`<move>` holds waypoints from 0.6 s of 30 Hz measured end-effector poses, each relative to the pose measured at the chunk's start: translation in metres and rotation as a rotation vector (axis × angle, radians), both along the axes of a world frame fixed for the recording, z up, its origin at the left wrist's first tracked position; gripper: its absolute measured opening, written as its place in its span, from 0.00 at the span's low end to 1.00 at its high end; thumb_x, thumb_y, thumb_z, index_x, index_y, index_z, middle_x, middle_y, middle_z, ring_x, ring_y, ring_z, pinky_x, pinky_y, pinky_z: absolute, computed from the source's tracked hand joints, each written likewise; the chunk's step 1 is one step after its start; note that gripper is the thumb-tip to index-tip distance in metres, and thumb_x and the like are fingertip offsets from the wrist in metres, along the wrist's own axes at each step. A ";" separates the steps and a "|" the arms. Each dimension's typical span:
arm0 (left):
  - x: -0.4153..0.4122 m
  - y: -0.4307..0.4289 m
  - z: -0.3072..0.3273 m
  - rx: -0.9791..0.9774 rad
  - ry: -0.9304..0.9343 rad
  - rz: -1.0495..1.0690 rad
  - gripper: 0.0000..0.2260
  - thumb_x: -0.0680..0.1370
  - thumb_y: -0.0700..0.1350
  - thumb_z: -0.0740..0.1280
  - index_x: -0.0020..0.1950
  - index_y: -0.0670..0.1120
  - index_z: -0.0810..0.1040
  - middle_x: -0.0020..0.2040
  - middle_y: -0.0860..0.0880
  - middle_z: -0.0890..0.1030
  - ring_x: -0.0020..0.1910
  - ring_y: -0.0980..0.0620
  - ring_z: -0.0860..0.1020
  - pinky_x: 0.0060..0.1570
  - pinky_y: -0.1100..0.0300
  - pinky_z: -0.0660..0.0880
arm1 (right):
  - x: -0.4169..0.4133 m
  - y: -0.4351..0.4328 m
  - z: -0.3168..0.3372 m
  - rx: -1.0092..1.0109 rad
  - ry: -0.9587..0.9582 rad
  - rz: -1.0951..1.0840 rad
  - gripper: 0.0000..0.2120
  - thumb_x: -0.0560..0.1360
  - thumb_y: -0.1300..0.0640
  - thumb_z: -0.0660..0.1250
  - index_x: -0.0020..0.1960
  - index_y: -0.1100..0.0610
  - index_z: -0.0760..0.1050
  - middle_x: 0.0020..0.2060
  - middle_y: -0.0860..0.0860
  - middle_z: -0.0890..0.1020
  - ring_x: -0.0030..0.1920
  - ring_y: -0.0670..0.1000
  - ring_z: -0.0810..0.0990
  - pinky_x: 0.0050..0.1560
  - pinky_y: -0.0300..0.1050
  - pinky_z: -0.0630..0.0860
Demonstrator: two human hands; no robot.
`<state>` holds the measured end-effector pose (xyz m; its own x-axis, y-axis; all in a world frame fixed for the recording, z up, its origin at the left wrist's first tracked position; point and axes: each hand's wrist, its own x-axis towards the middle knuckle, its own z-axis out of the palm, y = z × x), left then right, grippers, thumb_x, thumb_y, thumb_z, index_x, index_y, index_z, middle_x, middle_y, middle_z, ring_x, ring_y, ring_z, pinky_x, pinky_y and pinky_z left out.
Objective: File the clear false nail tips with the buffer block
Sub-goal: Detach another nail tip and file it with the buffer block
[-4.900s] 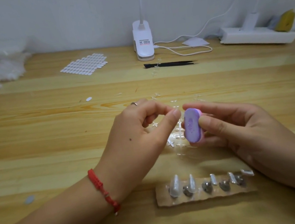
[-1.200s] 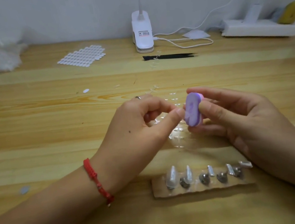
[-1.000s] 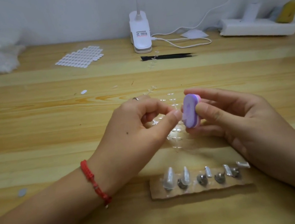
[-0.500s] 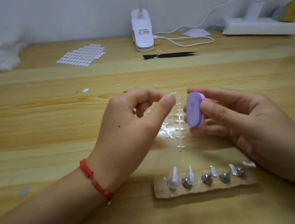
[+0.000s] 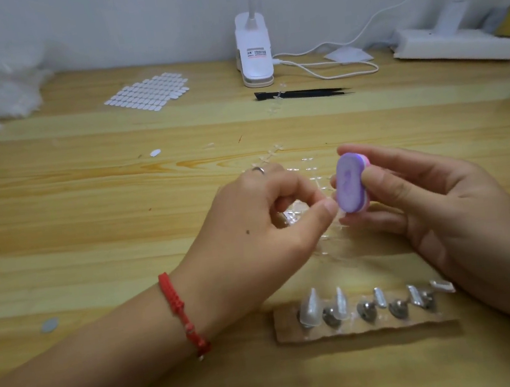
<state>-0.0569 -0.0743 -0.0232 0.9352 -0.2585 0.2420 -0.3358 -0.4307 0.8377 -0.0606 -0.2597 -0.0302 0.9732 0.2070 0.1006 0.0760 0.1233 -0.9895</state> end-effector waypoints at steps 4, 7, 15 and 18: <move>0.003 0.002 0.001 -0.102 -0.062 0.113 0.06 0.71 0.53 0.66 0.37 0.52 0.78 0.32 0.55 0.67 0.33 0.59 0.67 0.34 0.70 0.63 | -0.003 0.002 0.001 -0.082 -0.015 0.087 0.17 0.68 0.50 0.71 0.56 0.46 0.83 0.49 0.51 0.86 0.46 0.48 0.86 0.45 0.39 0.81; 0.003 0.001 0.001 -0.057 -0.054 0.077 0.06 0.71 0.53 0.66 0.37 0.53 0.79 0.32 0.55 0.67 0.32 0.60 0.67 0.34 0.71 0.63 | -0.001 0.002 0.000 -0.042 -0.019 0.058 0.16 0.67 0.50 0.71 0.55 0.47 0.83 0.48 0.52 0.86 0.47 0.49 0.85 0.45 0.39 0.81; 0.002 0.002 0.001 -0.085 -0.107 0.100 0.06 0.73 0.52 0.68 0.38 0.52 0.80 0.32 0.56 0.66 0.33 0.60 0.67 0.34 0.70 0.62 | -0.003 0.003 0.002 -0.068 -0.022 0.077 0.17 0.67 0.50 0.71 0.56 0.47 0.83 0.48 0.52 0.86 0.46 0.49 0.86 0.44 0.39 0.81; 0.001 0.001 0.000 -0.067 -0.065 0.047 0.05 0.74 0.49 0.71 0.38 0.52 0.81 0.31 0.57 0.68 0.31 0.60 0.67 0.33 0.70 0.62 | 0.000 0.001 0.000 0.000 -0.007 0.019 0.17 0.67 0.51 0.72 0.55 0.49 0.84 0.47 0.54 0.86 0.46 0.50 0.86 0.45 0.39 0.81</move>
